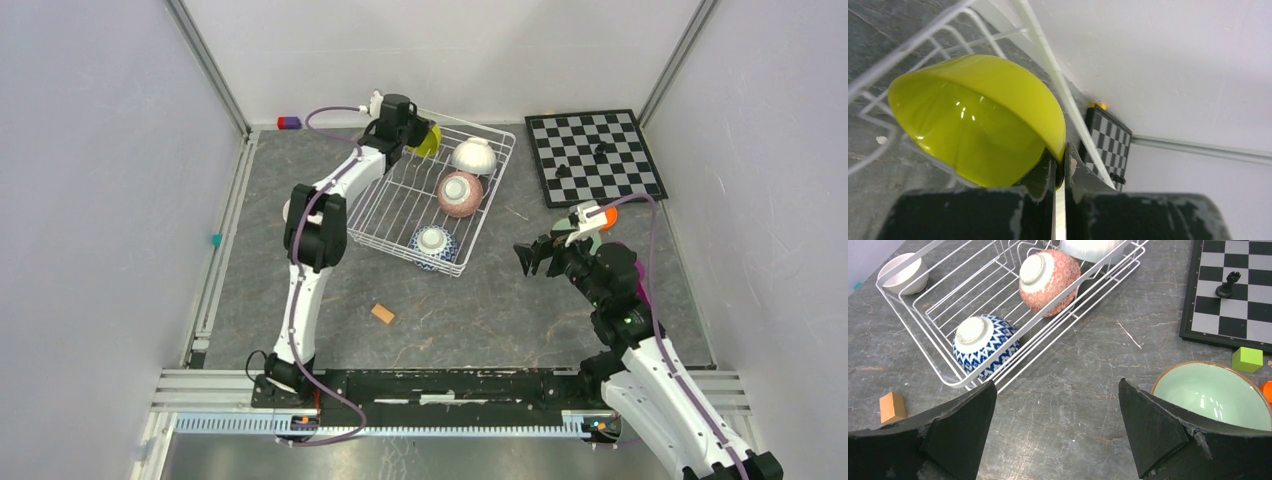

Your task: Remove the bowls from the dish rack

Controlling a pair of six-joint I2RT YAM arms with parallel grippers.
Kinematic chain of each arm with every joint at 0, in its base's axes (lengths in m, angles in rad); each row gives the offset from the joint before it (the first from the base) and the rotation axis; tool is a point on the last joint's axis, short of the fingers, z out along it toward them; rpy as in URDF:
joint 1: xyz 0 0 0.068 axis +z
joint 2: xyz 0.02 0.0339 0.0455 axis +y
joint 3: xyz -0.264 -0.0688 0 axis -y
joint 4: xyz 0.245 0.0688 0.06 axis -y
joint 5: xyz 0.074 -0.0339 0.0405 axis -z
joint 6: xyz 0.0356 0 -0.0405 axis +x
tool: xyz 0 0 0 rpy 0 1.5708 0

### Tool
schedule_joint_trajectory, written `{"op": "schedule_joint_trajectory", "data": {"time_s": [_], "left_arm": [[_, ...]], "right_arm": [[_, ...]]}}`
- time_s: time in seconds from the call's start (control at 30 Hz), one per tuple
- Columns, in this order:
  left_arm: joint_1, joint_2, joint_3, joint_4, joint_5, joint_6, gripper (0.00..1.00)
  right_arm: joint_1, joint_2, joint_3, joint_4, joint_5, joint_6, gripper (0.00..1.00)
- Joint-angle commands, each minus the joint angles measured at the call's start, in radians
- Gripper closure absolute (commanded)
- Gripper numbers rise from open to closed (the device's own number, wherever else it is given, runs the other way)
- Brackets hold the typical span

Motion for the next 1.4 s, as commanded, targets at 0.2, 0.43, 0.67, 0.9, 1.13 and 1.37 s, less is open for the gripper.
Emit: {"op": "schedule_joint_trajectory", "data": {"time_s": [0.2,0.43,0.67,0.9,1.13,1.37], "left_arm": [[-0.002,-0.443,-0.265,0.120,0.139,0.087,0.98],[-0.001,-0.709,-0.484,-0.058,0.023,0.145,0.98],[0.001,-1.007,-0.667,-0.351,-0.293,0.189,0.98],[0.068,-1.235,-0.813,-0.610,-0.550,0.180,0.98],[0.273,-1.259,-0.903,-0.676,-0.369,0.217,0.98],[0.328,-1.000,-0.733,-0.816,-0.367,0.254,0.98]], "right_arm": [[-0.003,-0.082,0.047,-0.031,0.022,0.008,0.02],[-0.003,-0.138,0.043,-0.059,0.025,0.009,0.02],[-0.004,-0.205,0.034,-0.112,0.005,0.017,0.02],[-0.003,-0.304,0.010,-0.178,0.037,-0.006,0.02],[-0.003,-0.375,0.001,-0.215,0.041,0.012,0.02],[-0.003,-0.391,0.015,-0.222,0.039,-0.008,0.02]]}}
